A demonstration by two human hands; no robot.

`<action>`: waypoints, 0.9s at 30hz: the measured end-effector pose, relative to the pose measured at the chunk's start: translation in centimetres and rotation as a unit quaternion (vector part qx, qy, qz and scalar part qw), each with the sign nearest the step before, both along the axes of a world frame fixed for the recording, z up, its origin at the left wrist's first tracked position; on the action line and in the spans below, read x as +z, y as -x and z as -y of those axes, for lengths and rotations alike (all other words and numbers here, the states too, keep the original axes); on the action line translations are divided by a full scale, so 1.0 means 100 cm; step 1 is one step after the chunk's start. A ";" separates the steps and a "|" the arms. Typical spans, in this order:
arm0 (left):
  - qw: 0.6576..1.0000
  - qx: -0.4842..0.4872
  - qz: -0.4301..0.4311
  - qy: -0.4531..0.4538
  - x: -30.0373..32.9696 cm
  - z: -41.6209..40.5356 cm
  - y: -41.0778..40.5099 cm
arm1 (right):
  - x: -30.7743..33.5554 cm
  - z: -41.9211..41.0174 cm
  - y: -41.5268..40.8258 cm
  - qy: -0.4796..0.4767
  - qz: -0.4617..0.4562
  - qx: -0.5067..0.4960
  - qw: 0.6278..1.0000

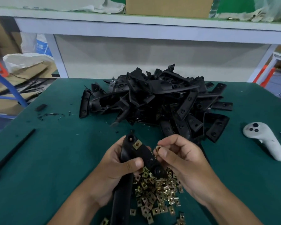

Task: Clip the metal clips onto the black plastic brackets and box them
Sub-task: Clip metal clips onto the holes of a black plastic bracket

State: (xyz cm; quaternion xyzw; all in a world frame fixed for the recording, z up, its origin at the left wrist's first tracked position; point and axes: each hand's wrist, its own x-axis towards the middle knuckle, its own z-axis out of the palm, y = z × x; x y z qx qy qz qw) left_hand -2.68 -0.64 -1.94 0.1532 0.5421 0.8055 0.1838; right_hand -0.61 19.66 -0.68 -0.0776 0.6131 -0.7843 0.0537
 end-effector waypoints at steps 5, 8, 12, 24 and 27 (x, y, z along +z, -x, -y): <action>1.000 0.015 0.004 -0.003 -0.002 0.000 0.001 | 0.000 0.003 -0.001 -0.006 -0.021 -0.012 1.000; 1.000 0.027 -0.015 0.005 -0.004 0.000 0.003 | 0.001 0.003 -0.001 -0.007 -0.028 -0.020 0.999; 0.999 0.038 -0.006 -0.004 -0.004 0.000 0.002 | -0.001 0.003 0.000 -0.026 -0.040 -0.035 0.998; 0.999 0.044 -0.025 0.004 -0.009 -0.002 0.005 | -0.004 0.000 0.000 -0.049 -0.032 -0.039 0.998; 0.999 0.042 -0.031 0.007 -0.009 -0.001 0.005 | -0.003 0.001 0.000 -0.053 -0.017 -0.031 0.998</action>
